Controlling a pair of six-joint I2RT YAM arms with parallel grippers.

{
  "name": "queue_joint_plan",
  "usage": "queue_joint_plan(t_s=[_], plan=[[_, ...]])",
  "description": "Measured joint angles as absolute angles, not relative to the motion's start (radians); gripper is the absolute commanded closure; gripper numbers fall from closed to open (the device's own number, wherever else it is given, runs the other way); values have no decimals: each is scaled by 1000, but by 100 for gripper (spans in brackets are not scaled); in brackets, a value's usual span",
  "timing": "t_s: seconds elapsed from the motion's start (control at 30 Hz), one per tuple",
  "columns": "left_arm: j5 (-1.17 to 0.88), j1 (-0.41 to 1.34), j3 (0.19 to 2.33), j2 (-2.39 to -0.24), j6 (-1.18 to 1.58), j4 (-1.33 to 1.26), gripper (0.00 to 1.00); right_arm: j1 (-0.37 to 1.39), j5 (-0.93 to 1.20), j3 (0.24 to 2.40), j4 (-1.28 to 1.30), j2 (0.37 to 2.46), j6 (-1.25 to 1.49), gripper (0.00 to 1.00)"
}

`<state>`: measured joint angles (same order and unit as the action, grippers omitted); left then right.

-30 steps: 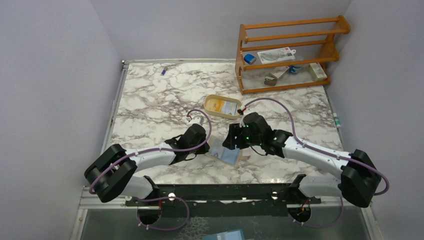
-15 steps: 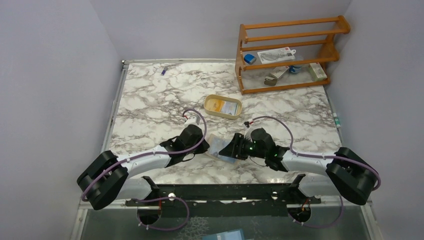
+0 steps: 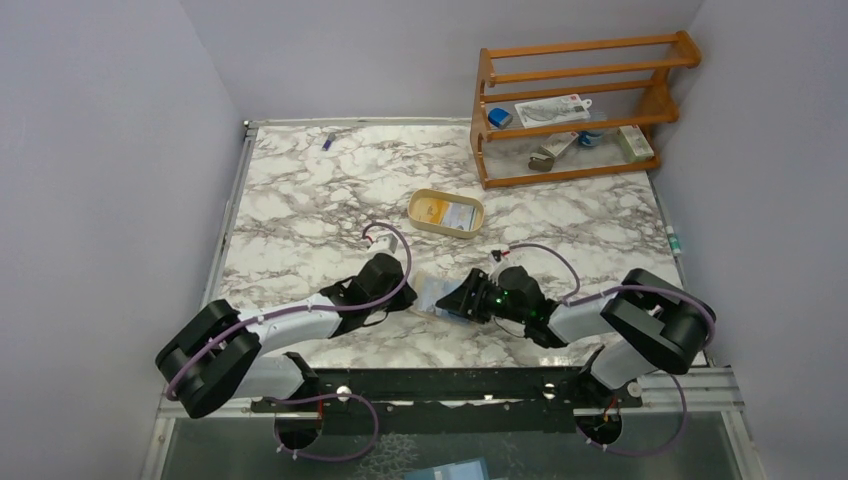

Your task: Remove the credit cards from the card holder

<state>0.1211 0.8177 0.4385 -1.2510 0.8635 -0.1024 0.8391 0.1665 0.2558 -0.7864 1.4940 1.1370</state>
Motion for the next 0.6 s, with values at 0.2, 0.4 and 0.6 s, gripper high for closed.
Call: queue_joint_plan(t_s=[0.2,0.4,0.6], plan=[[121,817,385,-1275,887,-150,100,839,166,310,-822,1561,1140,43],[121,817,351,-1279,902,-214,100,839,165,318,-820,1576,1144,43],[120,817,326,-1303,918,-299,100,839,148,392,-698,1580,1143,43]])
